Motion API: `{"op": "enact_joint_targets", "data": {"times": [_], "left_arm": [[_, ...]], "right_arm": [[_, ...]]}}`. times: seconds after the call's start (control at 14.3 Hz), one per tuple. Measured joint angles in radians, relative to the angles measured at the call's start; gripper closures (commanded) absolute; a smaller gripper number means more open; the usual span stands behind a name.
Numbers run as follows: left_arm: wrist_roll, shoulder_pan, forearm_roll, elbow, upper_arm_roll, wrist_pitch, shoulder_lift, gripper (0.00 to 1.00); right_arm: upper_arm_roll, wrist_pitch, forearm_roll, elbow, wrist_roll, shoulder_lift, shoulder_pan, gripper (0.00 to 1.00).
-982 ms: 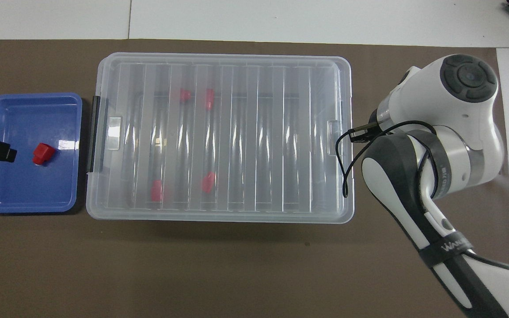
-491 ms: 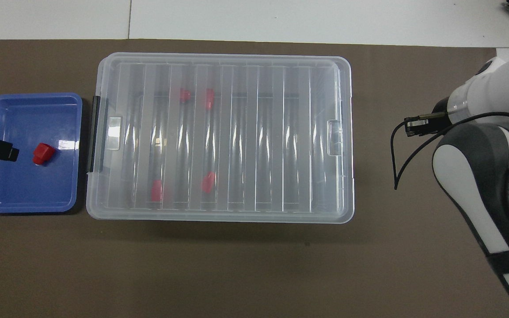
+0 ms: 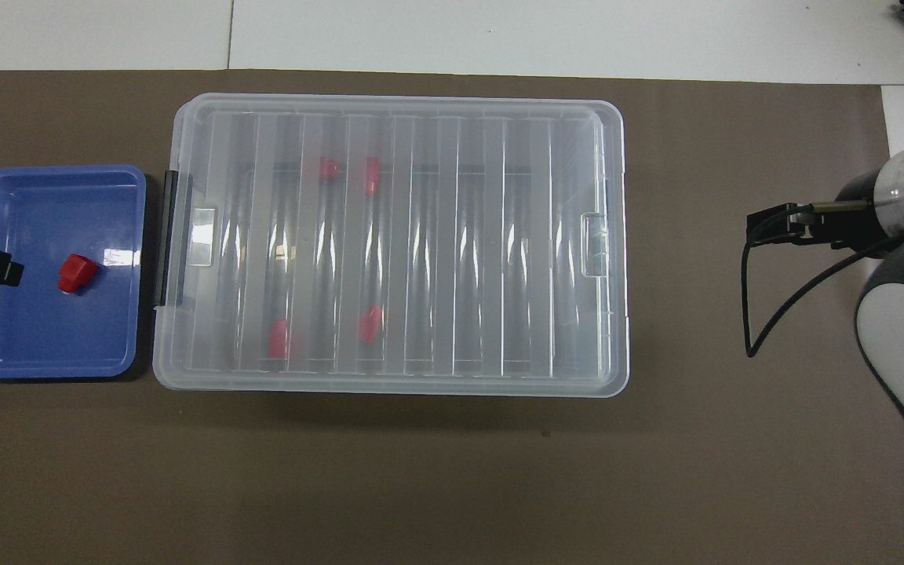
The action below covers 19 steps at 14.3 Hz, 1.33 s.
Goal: Place red block in blue tray from box
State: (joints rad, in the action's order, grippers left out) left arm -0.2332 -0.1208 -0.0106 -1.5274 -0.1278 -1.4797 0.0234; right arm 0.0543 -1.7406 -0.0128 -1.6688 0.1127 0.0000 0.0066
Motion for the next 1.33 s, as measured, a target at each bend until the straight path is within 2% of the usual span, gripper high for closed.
{"op": "enact_joint_targets", "data": {"times": [0.28,0.63,1.33], "left_arm": [[0.0,0.0,0.0,0.0,-0.001,0.0,0.0,0.0],[0.0,0.0,0.0,0.0,-0.001,0.0,0.0,0.0],[0.0,0.0,0.0,0.0,-0.001,0.0,0.0,0.0]], "right_arm": [[0.0,0.085,0.0,0.078,0.004,-0.01,0.0,0.0],[-0.002,0.181,0.0,0.1,0.005,-0.011,-0.001,0.0],[-0.003,0.192,0.0,0.099,0.008,-0.011,-0.014,0.0]]}}
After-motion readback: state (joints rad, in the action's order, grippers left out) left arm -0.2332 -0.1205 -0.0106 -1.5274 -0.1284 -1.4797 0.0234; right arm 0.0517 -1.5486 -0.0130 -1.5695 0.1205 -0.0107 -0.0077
